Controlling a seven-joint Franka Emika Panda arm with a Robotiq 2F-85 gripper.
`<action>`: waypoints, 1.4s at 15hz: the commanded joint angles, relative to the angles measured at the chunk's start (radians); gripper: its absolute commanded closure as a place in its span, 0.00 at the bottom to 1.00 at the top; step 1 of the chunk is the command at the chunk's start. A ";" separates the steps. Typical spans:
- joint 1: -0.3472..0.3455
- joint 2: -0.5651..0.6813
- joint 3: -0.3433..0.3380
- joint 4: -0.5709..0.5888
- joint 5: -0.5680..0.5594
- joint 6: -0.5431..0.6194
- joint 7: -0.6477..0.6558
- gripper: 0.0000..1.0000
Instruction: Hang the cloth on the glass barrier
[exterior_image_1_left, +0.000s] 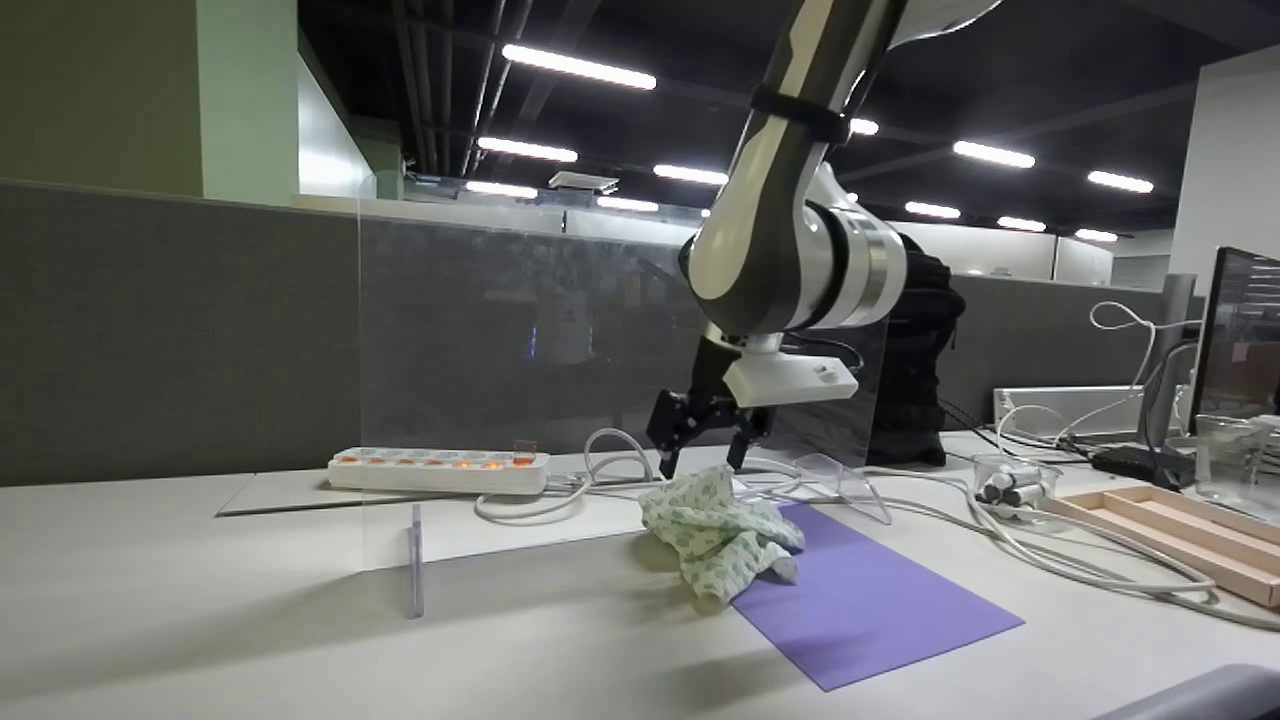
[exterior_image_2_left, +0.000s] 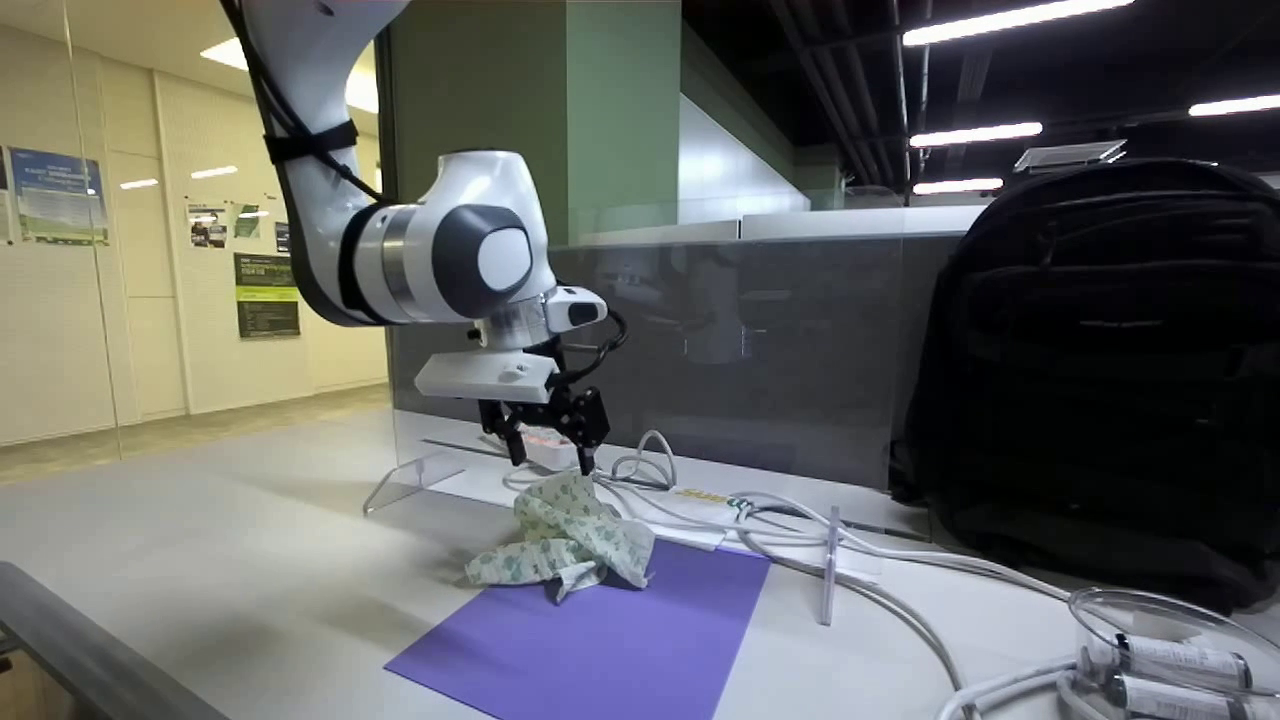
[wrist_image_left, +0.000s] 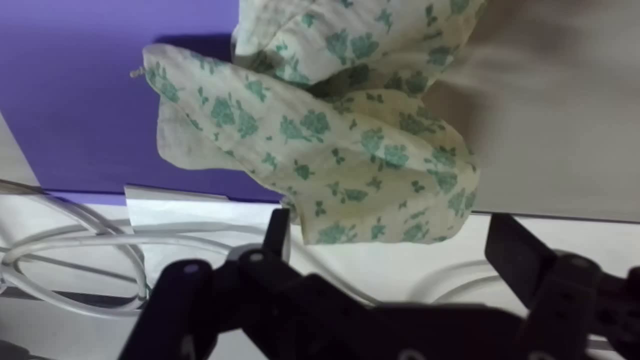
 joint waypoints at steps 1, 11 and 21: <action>-0.017 0.005 0.017 0.045 0.022 -0.026 -0.052 0.26; 0.016 0.003 -0.068 0.061 0.019 -0.110 -0.052 0.24; 0.025 0.058 -0.058 0.084 0.030 -0.103 -0.061 0.41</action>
